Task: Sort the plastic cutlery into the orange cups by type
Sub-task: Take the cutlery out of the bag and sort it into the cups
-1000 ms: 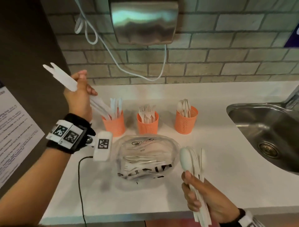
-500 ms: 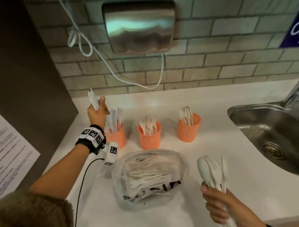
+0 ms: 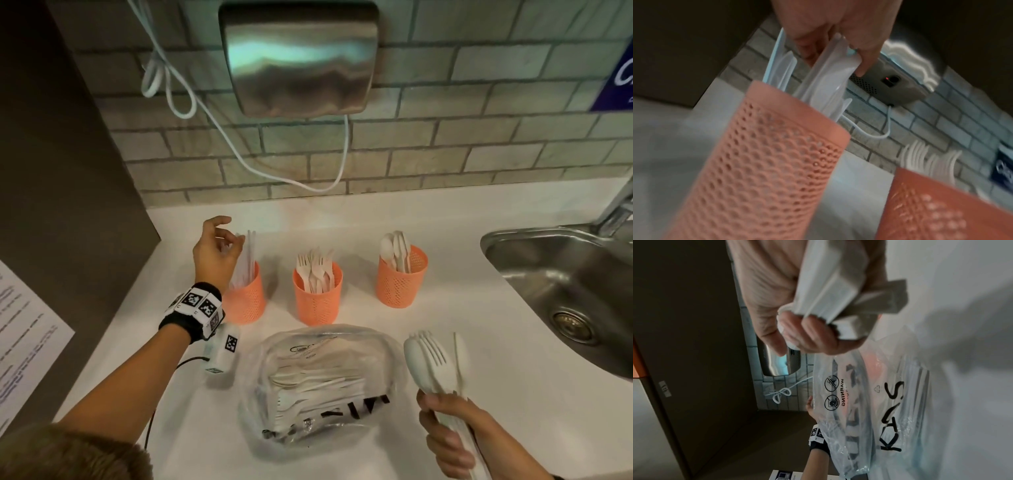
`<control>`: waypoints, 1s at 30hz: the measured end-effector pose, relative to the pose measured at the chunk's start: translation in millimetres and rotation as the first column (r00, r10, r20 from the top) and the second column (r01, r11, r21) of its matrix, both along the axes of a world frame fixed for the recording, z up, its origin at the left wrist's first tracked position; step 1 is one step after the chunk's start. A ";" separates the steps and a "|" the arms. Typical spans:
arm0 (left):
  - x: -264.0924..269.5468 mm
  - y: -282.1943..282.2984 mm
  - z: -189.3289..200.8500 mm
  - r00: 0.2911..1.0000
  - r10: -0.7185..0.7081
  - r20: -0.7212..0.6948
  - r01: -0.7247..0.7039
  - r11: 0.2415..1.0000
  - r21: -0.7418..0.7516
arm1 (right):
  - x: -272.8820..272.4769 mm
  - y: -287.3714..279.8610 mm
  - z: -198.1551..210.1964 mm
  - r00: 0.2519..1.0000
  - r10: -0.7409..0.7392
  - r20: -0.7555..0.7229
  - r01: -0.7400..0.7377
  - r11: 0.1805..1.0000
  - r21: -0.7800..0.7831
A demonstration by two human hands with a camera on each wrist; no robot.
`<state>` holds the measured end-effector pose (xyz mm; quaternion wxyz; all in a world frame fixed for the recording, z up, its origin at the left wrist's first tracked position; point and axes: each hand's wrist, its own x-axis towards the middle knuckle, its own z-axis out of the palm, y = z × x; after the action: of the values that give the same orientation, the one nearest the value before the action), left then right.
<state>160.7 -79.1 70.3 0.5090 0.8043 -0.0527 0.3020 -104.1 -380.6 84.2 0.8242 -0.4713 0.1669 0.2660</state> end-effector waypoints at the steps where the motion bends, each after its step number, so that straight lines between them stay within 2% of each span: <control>1: -1.3 0.5 -0.6 0.999 -0.008 0.039 0.003 0.994 0.108 | 0.0 0.3 0.3 1.000 0.000 0.007 0.000 1.000 -0.011; 3: -3.4 1.4 -3.1 0.997 -0.005 0.080 -0.024 0.934 0.358 | 0.3 1.4 0.6 0.999 0.005 0.036 -0.003 0.999 -0.052; 5: -6.1 0.8 -5.2 0.996 0.015 0.087 -0.059 0.847 0.528 | -0.1 3.5 1.0 0.998 0.018 0.064 -0.011 0.994 -0.109; 9: -14.4 2.5 -3.0 1.000 0.010 -0.012 0.001 0.736 0.677 | -3.3 4.8 -0.1 0.996 0.015 0.087 0.001 0.983 -0.183; 11: -16.7 2.9 2.6 0.997 0.044 -0.056 0.006 0.728 0.685 | -6.0 4.8 0.4 0.994 0.039 0.105 -0.018 0.981 -0.193; 13: -26.3 -0.2 18.0 0.998 0.058 -0.037 -0.023 0.789 0.613 | -6.4 7.0 0.8 0.987 0.066 0.146 -0.032 0.975 -0.222; 15: -47.5 -7.4 42.1 1.000 0.003 0.009 -0.006 0.899 0.438 | -4.6 10.7 1.8 0.977 0.084 0.196 -0.030 0.964 -0.264; 17: -76.2 -16.8 69.7 0.995 -0.097 0.038 0.085 0.964 0.253 | -3.3 14.3 2.5 0.972 0.079 0.219 -0.021 0.967 -0.254; 18: -92.4 -22.1 81.4 0.981 -0.191 0.018 0.186 0.971 0.148 | -2.9 15.9 2.7 0.975 0.066 0.213 -0.019 0.976 -0.216; 20: -127.3 -36.3 95.7 0.910 -0.411 -0.051 0.408 0.911 -0.060 | -3.0 19.7 4.4 0.977 0.052 0.206 -0.019 0.987 -0.157; 23: -177.4 -63.0 88.8 0.809 -0.563 -0.170 0.550 0.827 -0.121 | -2.8 27.4 6.1 0.957 0.045 0.287 0.030 0.968 -0.249; 26: -218.3 -91.1 64.9 0.778 -0.563 -0.278 0.537 0.826 -0.169 | -3.1 36.2 3.1 0.923 0.001 0.385 0.169 0.897 -0.408; 30: -248.2 -119.8 36.5 0.717 -0.567 -0.407 0.457 0.822 -0.340 | -8.3 47.6 -2.4 0.896 -0.086 0.436 0.294 0.850 -0.437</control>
<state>-87.5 -198.8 106.9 0.6525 0.7471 -0.1106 -0.0620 -112.4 -333.0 81.8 0.7156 -0.6903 0.1035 0.0278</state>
